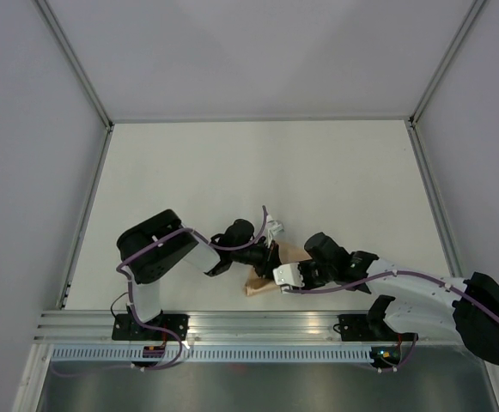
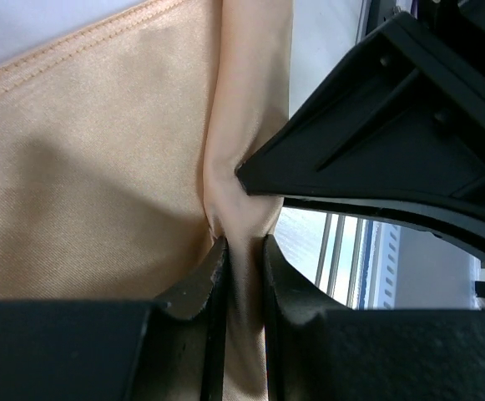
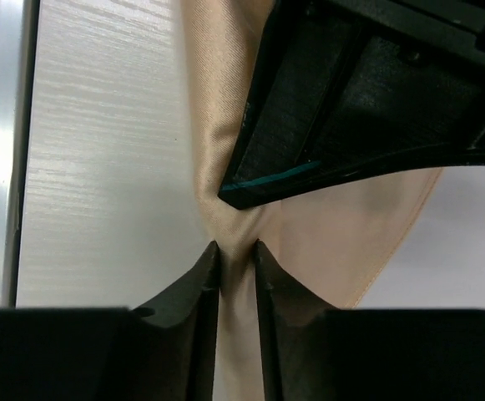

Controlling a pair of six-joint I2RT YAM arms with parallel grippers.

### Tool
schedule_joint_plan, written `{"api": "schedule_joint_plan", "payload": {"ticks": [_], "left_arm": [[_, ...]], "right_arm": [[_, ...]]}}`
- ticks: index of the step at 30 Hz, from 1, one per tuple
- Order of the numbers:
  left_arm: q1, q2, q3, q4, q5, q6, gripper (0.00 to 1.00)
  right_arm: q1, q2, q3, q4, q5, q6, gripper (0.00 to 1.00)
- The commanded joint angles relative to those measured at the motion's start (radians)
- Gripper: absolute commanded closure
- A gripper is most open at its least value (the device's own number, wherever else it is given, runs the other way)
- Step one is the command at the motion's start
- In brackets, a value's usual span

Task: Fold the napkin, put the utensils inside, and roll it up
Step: Roll the napkin at the center of the board.

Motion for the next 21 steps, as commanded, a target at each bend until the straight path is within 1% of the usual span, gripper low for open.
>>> {"api": "schedule_joint_plan", "payload": {"ticks": [1,3,4,6,7,8,10,11,13,15,17,19,20,21], "left_arm": [[0.012,0.075,-0.037,-0.314,-0.108,0.059,0.98],[0.014,0.051,-0.020,-0.342,-0.111,0.084,0.96],[0.014,0.040,-0.017,-0.363,-0.119,0.089,0.91],[0.015,-0.014,-0.007,-0.386,-0.157,0.108,0.81],[0.017,-0.034,-0.004,-0.409,-0.175,0.113,0.70],[0.020,-0.087,-0.001,-0.417,-0.189,0.118,0.65],[0.026,-0.142,0.012,-0.460,-0.229,0.135,0.57],[0.028,-0.197,0.020,-0.483,-0.269,0.148,0.55],[0.035,-0.256,0.037,-0.515,-0.304,0.162,0.53],[0.046,-0.329,0.068,-0.563,-0.332,0.182,0.52],[0.064,-0.371,0.101,-0.618,-0.366,0.196,0.51],[0.089,-0.431,0.129,-0.659,-0.444,0.199,0.51],[0.113,-0.477,0.134,-0.691,-0.525,0.190,0.50],[0.114,-0.477,0.134,-0.695,-0.554,0.187,0.50]], "right_arm": [[0.008,0.022,-0.014,0.052,0.040,0.009,0.76],[0.008,0.033,-0.016,0.036,0.036,0.001,0.80],[0.010,0.044,-0.010,0.026,0.031,0.000,0.83],[0.008,0.058,0.001,-0.017,0.013,-0.008,0.87],[0.010,0.070,0.011,-0.030,0.002,-0.013,0.90],[0.010,0.076,0.018,-0.065,-0.003,-0.017,0.91],[0.008,0.100,0.045,-0.105,-0.027,-0.031,0.95],[0.010,0.113,0.056,-0.141,-0.041,-0.036,0.96],[0.008,0.143,0.087,-0.175,-0.053,-0.045,0.99],[0.008,0.168,0.104,-0.214,-0.062,-0.052,1.00],[0.007,0.205,0.127,-0.246,-0.079,-0.055,1.00],[0.007,0.243,0.154,-0.270,-0.099,-0.057,1.00],[0.007,0.272,0.176,-0.296,-0.105,-0.062,1.00],[0.007,0.272,0.186,-0.309,-0.110,-0.065,1.00]]}}
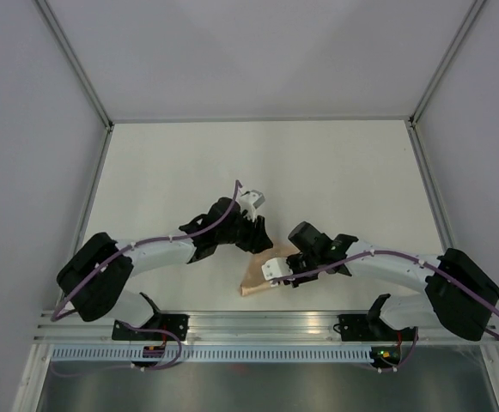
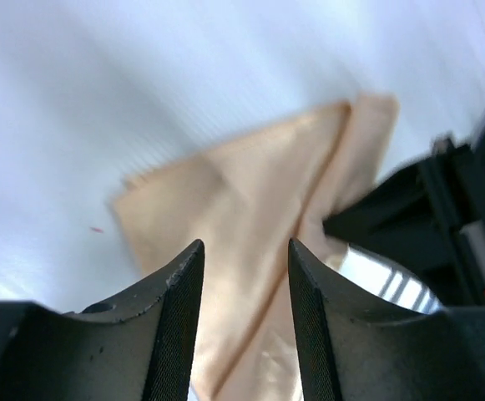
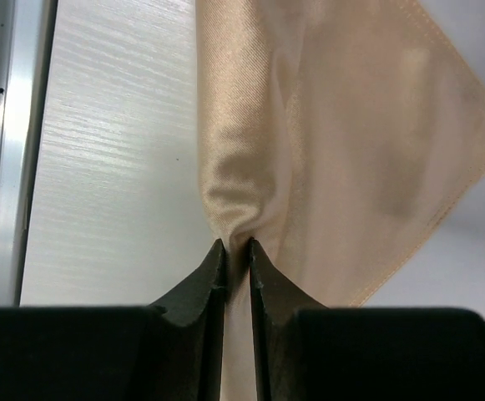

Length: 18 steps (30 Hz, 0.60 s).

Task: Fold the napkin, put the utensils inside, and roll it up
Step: Roll the napkin at the center of the board.

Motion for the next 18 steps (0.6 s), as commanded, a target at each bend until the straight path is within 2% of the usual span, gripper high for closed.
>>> {"api": "schedule_joint_plan", "payload": {"ticks": [1,4,8,12,18], "left_arm": [[0.065,-0.143,0.041,-0.103,-0.221,0.043,0.50],[0.114,-0.296,0.008,-0.088,-0.368,0.029,0.46],[0.126,-0.482,-0.004,-0.060,-0.497,0.107,0.44],[0.125,-0.608,-0.002,-0.023,-0.491,0.182,0.44],[0.088,-0.714,-0.021,0.066,-0.361,0.354,0.42]], "right_arm": [[0.004,0.102,0.021,-0.186,-0.076,-0.012,1.00],[-0.008,0.176,0.071,-0.245,-0.099,-0.024,1.00],[-0.038,0.265,0.134,-0.282,-0.119,-0.042,1.00],[-0.084,0.397,0.239,-0.343,-0.154,-0.071,1.00],[-0.155,0.569,0.364,-0.420,-0.185,-0.093,0.99]]}}
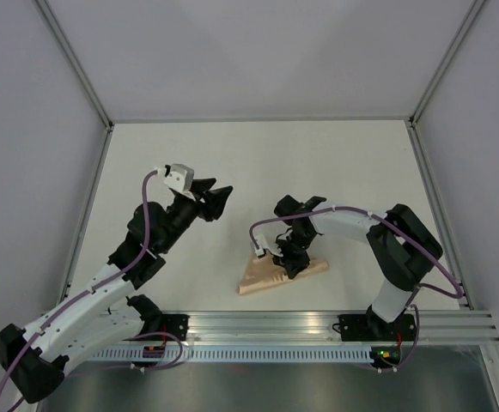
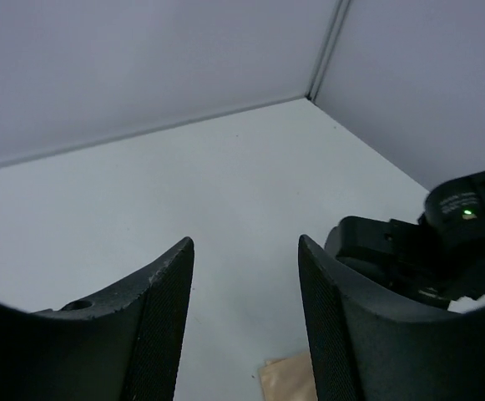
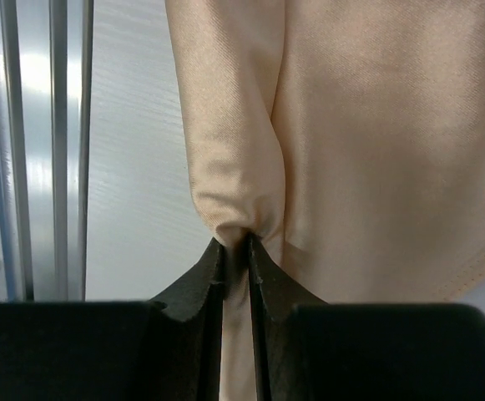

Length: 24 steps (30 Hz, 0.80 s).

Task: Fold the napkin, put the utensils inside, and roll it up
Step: Roll the napkin at the center of the board.

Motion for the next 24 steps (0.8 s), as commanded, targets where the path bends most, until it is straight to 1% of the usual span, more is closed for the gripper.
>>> {"api": "schedule_joint_plan", "payload": {"ticks": [1,2,3,5,6,8,9,10,11,14,15,18,20,21,24], "left_arm": [[-0.047,-0.031,-0.018,0.073,0.068,0.183,0.41],[-0.067,-0.033,-0.017,0.073,0.068,0.244,0.40],[-0.111,-0.030,-0.017,0.073,0.068,0.272,0.38],[-0.162,-0.017,-0.007,0.052,0.044,0.342,0.37],[-0.220,0.013,0.006,0.038,0.027,0.368,0.37],[-0.286,0.053,0.016,0.014,-0.027,0.440,0.37],[-0.356,0.071,0.014,0.001,-0.050,0.463,0.38],[-0.389,0.120,0.014,0.000,-0.075,0.485,0.38],[-0.449,0.143,0.014,-0.006,-0.117,0.512,0.38],[-0.521,0.225,-0.003,0.001,-0.157,0.528,0.38],[-0.565,0.248,-0.020,0.024,-0.168,0.528,0.38],[-0.648,0.341,-0.038,0.043,-0.217,0.519,0.38],[-0.687,0.421,-0.050,0.081,-0.259,0.507,0.38],[-0.720,0.446,-0.058,0.092,-0.273,0.502,0.38],[-0.776,0.493,-0.096,0.199,-0.361,0.496,0.38]], "right_arm": [[-0.021,0.157,-0.012,-0.040,0.042,-0.046,0.99],[-0.023,0.172,-0.001,-0.038,0.047,-0.042,0.99],[-0.026,0.193,0.016,-0.038,0.050,-0.039,0.99],[-0.037,0.214,0.034,-0.044,0.053,-0.031,1.00],[-0.038,0.229,0.050,-0.044,0.056,-0.028,0.99],[-0.041,0.238,0.059,-0.041,0.062,-0.019,0.99],[-0.043,0.244,0.065,-0.040,0.064,-0.014,1.00],[-0.046,0.247,0.068,-0.037,0.065,-0.010,0.99],[-0.045,0.255,0.076,-0.035,0.065,-0.005,1.00],[-0.046,0.269,0.085,-0.028,0.068,0.009,1.00],[-0.048,0.278,0.087,-0.026,0.068,0.010,0.99],[-0.049,0.290,0.088,-0.017,0.068,0.020,1.00],[-0.048,0.295,0.090,-0.018,0.071,0.023,1.00],[-0.049,0.298,0.091,-0.017,0.074,0.024,1.00],[-0.051,0.303,0.093,-0.015,0.077,0.030,1.00]]}}
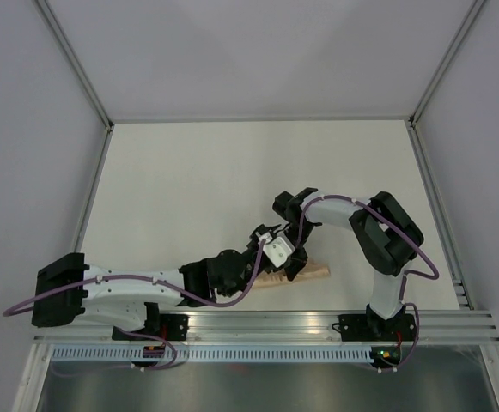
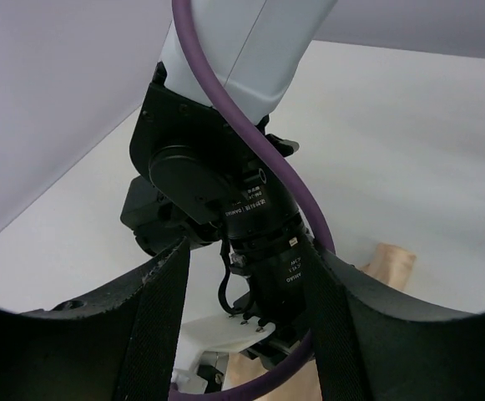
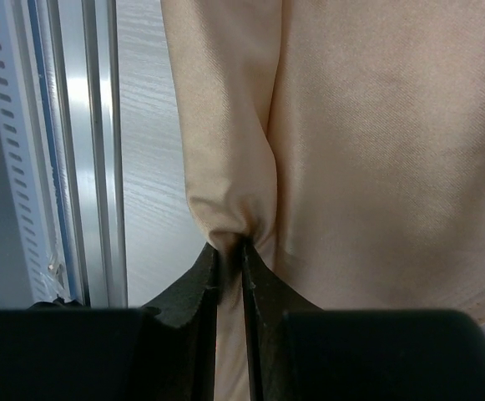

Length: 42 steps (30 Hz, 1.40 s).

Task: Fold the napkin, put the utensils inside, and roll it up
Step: Roll the napkin at the center of the board.

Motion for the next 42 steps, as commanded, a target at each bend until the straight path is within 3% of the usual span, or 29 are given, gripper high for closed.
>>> {"api": "schedule_joint_plan", "payload": {"ticks": [1,5,9,12,17,22,27,34,38,42], "left_arm": [[-0.109,0.080,-0.103,-0.046,-0.025,0.033,0.38],[-0.118,-0.013,-0.144,0.061,-0.084,0.034,0.36],[-0.115,-0.236,-0.216,0.183,-0.153,0.040,0.32],[-0.112,-0.323,-0.200,0.069,-0.108,0.040,0.28],[-0.119,-0.257,-0.123,-0.155,-0.048,0.048,0.28],[-0.126,-0.194,-0.118,-0.160,-0.033,0.077,0.27],[-0.139,-0.024,-0.088,-0.192,0.010,0.068,0.27],[-0.202,0.135,-0.081,-0.097,-0.019,0.086,0.28],[-0.208,0.012,-0.133,0.043,-0.091,0.106,0.27],[-0.207,-0.225,-0.138,-0.002,-0.157,0.146,0.26]], "right_arm": [[0.008,0.118,-0.057,0.155,0.185,-0.012,1.00],[0.008,0.128,-0.053,0.155,0.190,-0.011,1.00],[0.008,0.128,-0.052,0.158,0.191,-0.007,0.99],[0.008,0.129,-0.053,0.159,0.193,-0.004,1.00],[0.008,0.137,-0.045,0.161,0.198,0.003,1.00],[0.008,0.131,-0.051,0.171,0.201,0.011,1.00],[0.008,0.131,-0.051,0.173,0.202,0.014,1.00],[0.001,0.132,-0.048,0.173,0.198,0.016,1.00],[0.002,0.132,-0.048,0.174,0.201,0.020,1.00],[0.002,0.137,-0.045,0.174,0.201,0.020,1.00]]}}
